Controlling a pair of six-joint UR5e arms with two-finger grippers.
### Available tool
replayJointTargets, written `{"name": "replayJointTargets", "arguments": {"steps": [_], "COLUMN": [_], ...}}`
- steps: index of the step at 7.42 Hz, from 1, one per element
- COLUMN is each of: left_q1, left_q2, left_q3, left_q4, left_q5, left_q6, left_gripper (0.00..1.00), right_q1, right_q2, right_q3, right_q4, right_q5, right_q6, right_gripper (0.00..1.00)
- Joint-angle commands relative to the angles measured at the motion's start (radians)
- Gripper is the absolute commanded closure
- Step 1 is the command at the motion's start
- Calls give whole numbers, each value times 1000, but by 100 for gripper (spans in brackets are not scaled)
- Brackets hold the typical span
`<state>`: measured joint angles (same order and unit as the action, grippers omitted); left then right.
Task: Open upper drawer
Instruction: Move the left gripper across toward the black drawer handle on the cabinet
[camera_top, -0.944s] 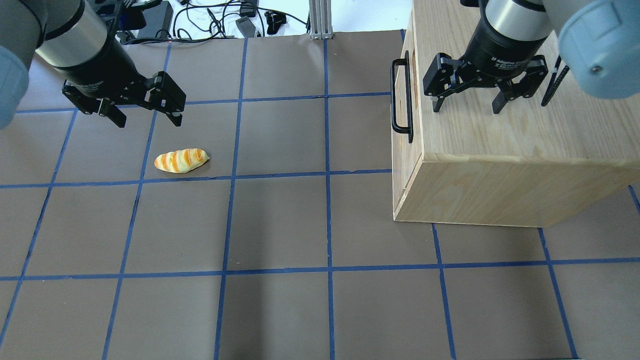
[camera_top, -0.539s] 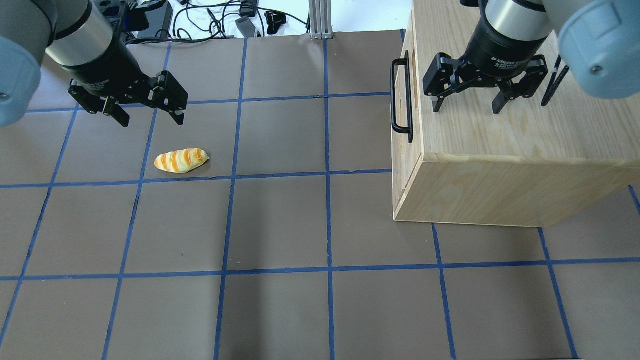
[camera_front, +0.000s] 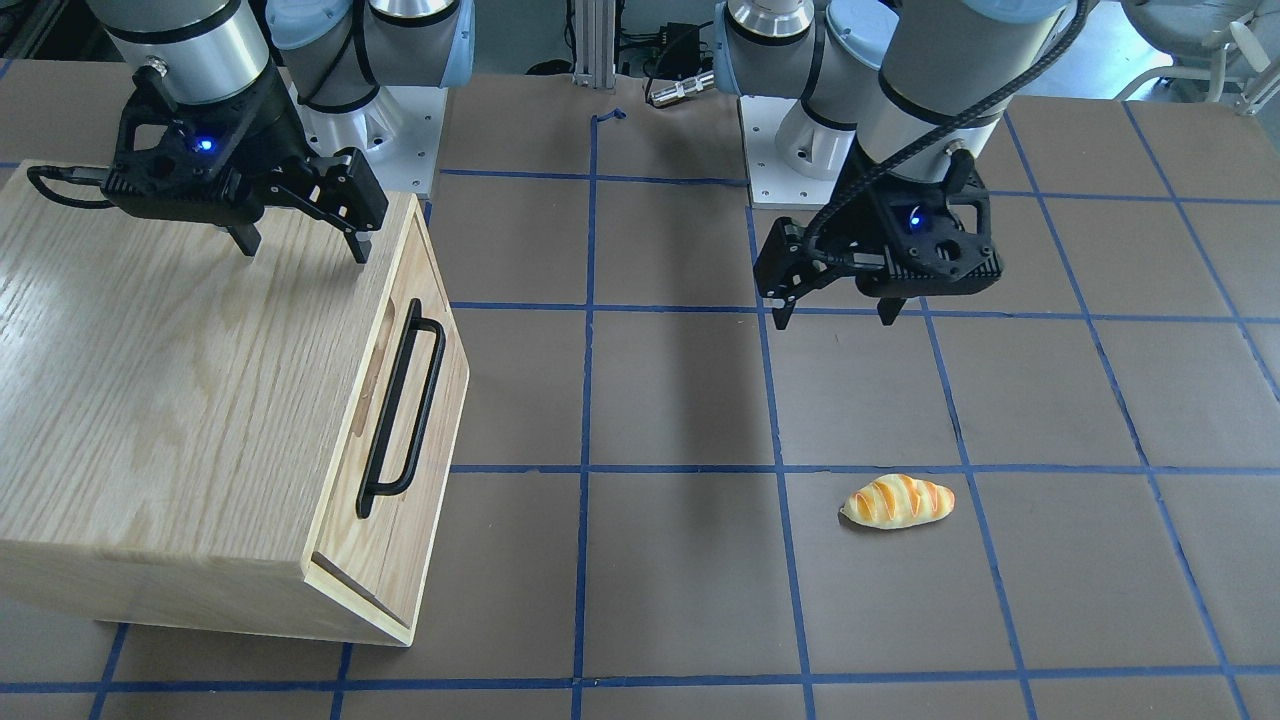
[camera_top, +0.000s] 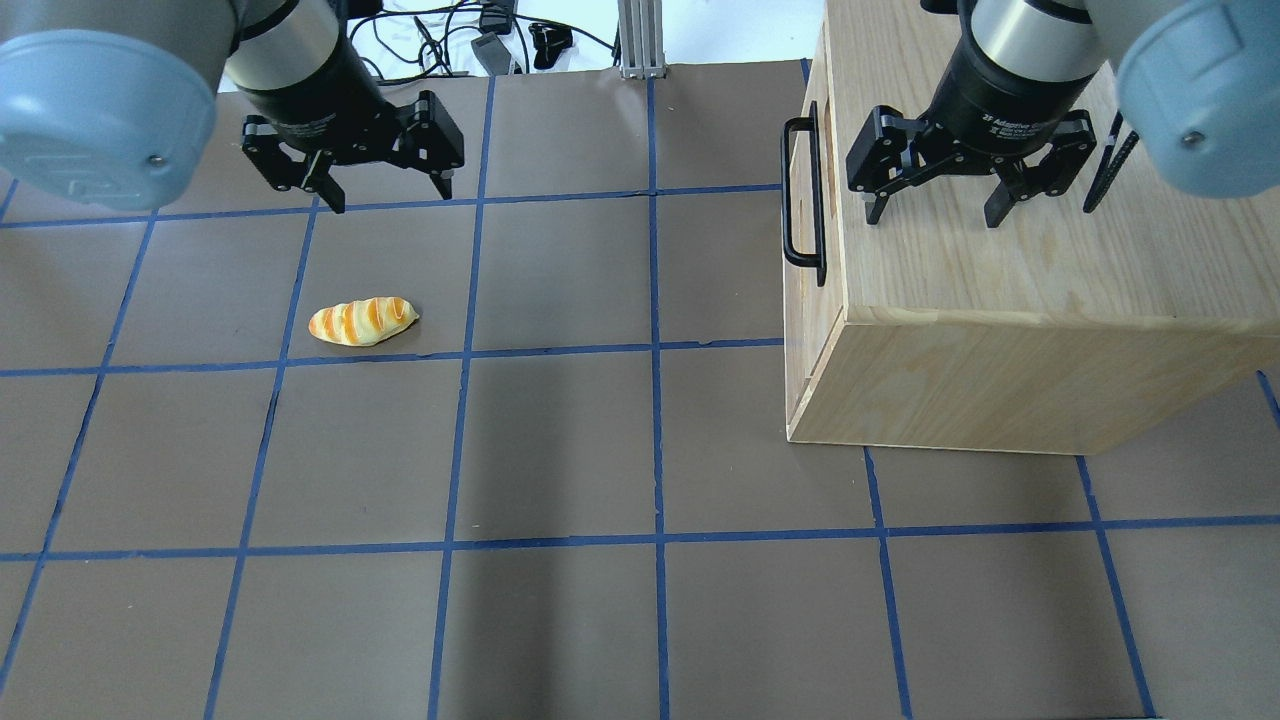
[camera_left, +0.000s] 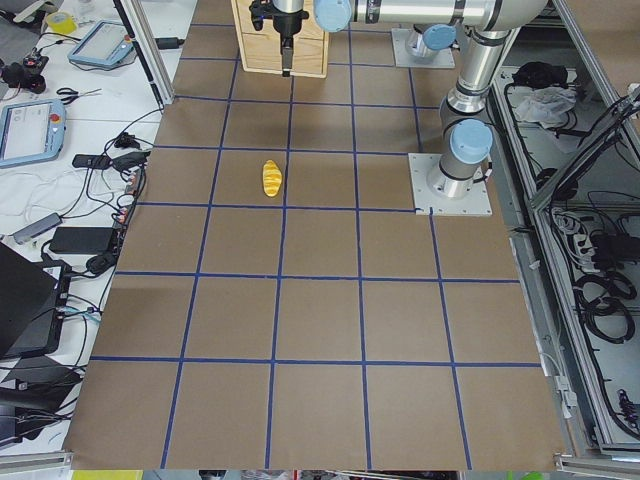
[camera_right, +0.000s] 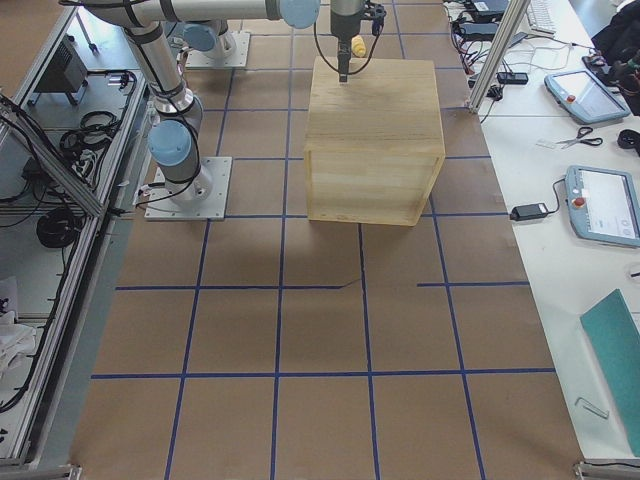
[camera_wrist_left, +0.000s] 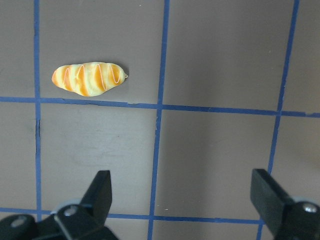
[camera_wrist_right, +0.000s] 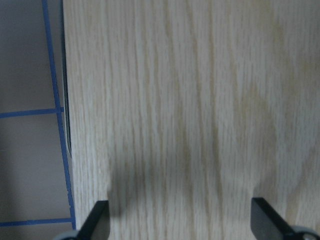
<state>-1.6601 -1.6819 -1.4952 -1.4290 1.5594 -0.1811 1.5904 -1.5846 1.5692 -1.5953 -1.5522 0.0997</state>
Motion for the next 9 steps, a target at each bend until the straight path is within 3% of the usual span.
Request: {"name": "replayJointTargets", "arguments": {"steps": [1,7,9], "left_q1": [-82,-250,-294], "left_q2": [-79,-274,-318], "left_q3": [58,254,263], "left_q4": [68,75,113], "left_q5": [-40,-96,-96], "left_q6": [-102,-235,-282], "left_gripper": [0,0,0], "right_q1": [0,0,0], "right_q2": [0,0,0], "right_q3": [0,0,0], "right_q4": [0,0,0], "right_q5": [0,0,0], "right_q6": [0,0,0], "right_gripper": [0,0,0]}}
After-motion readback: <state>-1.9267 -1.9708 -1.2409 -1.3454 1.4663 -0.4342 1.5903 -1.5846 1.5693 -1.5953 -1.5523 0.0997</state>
